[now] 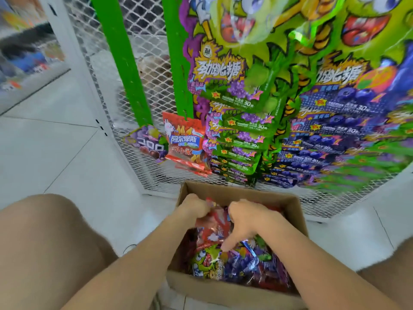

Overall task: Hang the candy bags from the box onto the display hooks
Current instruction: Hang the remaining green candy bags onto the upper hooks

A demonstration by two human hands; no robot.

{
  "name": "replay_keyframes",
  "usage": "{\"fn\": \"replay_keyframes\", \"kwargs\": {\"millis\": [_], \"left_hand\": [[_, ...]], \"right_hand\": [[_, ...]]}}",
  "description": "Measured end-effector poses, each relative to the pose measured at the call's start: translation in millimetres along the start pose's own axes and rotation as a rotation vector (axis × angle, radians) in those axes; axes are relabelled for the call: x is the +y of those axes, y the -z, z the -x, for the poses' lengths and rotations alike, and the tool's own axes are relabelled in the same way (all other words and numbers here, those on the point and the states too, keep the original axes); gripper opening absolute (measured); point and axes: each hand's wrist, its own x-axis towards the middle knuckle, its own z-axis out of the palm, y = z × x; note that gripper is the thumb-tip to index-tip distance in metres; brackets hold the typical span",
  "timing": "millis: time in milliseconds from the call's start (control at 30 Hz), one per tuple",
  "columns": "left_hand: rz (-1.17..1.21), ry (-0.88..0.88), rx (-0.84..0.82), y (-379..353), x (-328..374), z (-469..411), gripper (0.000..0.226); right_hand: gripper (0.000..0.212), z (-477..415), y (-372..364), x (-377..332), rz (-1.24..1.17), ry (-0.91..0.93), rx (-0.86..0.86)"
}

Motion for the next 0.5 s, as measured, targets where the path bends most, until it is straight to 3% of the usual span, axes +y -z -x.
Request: {"fn": "replay_keyframes", "kwargs": {"millis": [67, 167, 267, 400, 500], "left_hand": [[0.133, 0.028, -0.07, 15.0, 14.6, 30.3, 0.014], [0.203, 0.014, -0.177, 44.6, 33.4, 71.5, 0.028], [-0.043, -0.096, -0.156, 78.4, 53.9, 113.4, 0.025], [-0.475, -0.482, 0.347, 116.7, 86.0, 132.5, 0.032], [-0.351, -0.836, 0.604, 129.6, 103.7, 130.5, 0.033]], "right_hand": [[0.059, 11.7, 9.3, -15.1, 0.087, 0.035, 0.075], [0.032, 28.3, 25.6, -29.4, 0.135, 0.068, 0.242], [0.031, 50.0, 45.8, -29.8, 0.076, 0.1, 0.437], [0.034, 67.0, 65.3, -17.7, -0.012, 0.206, 0.694], [0.031, 69.5, 80.1, -12.8, -0.11, 0.232, 0.838]]}}
